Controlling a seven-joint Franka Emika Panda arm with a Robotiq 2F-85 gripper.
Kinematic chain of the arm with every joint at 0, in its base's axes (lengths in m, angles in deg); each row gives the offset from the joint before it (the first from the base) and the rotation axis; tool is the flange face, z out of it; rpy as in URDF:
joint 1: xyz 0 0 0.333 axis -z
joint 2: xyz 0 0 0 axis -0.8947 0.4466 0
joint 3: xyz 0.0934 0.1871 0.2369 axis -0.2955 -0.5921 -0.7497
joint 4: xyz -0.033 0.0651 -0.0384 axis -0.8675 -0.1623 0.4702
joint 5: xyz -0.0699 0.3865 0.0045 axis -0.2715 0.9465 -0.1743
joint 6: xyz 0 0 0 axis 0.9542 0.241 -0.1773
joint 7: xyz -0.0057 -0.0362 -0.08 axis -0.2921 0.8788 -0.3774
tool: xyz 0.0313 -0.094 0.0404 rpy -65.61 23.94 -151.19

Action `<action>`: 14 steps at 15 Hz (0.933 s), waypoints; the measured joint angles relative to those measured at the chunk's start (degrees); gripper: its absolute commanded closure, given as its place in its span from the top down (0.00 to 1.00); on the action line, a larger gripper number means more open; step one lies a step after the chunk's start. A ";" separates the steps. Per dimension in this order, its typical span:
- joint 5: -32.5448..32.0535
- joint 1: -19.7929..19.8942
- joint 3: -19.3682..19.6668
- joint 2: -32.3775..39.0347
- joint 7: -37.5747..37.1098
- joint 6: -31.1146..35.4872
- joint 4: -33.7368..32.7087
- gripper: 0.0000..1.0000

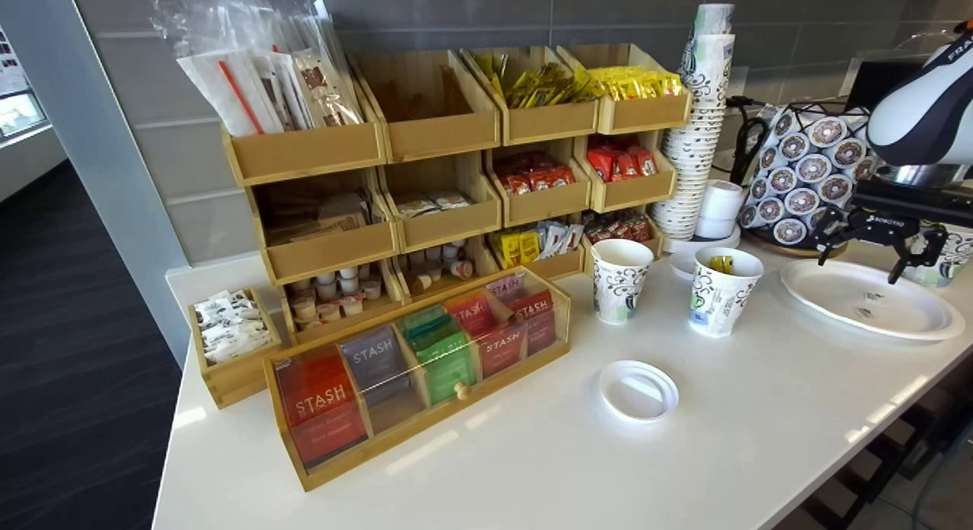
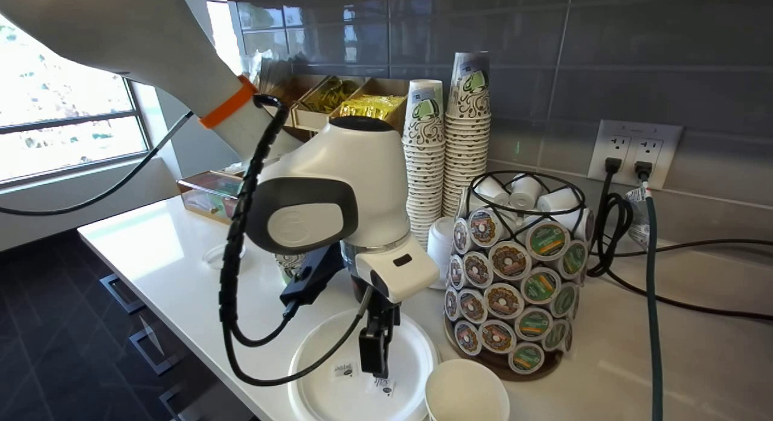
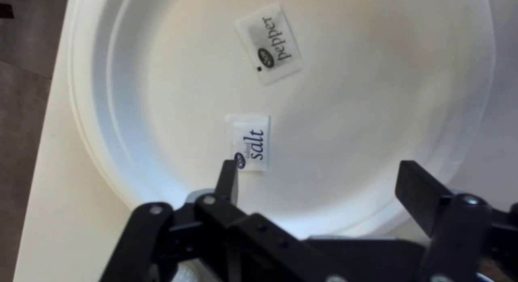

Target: Put the white packet into the cup

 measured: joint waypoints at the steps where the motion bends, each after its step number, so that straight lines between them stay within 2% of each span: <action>1: 0.36 0.08 0.10 0.75 0.00 0.00 -0.42 0.92; 5: 1.62 0.31 0.58 3.57 0.00 0.00 -1.37 0.79; 7: 1.97 0.44 0.86 4.81 0.00 0.00 -1.70 0.63; 9: 2.40 0.45 1.10 5.40 -0.01 -0.05 -2.21 0.66; 10: 2.58 0.46 1.18 5.48 -0.01 -0.08 -2.38 0.59; 11: 2.77 0.46 1.23 5.48 -0.01 -0.11 -2.61 0.60; 13: 3.07 0.47 1.27 5.57 -0.01 -0.12 -2.82 0.51; 14: 3.13 0.47 1.29 5.59 -0.01 -0.12 -2.93 0.53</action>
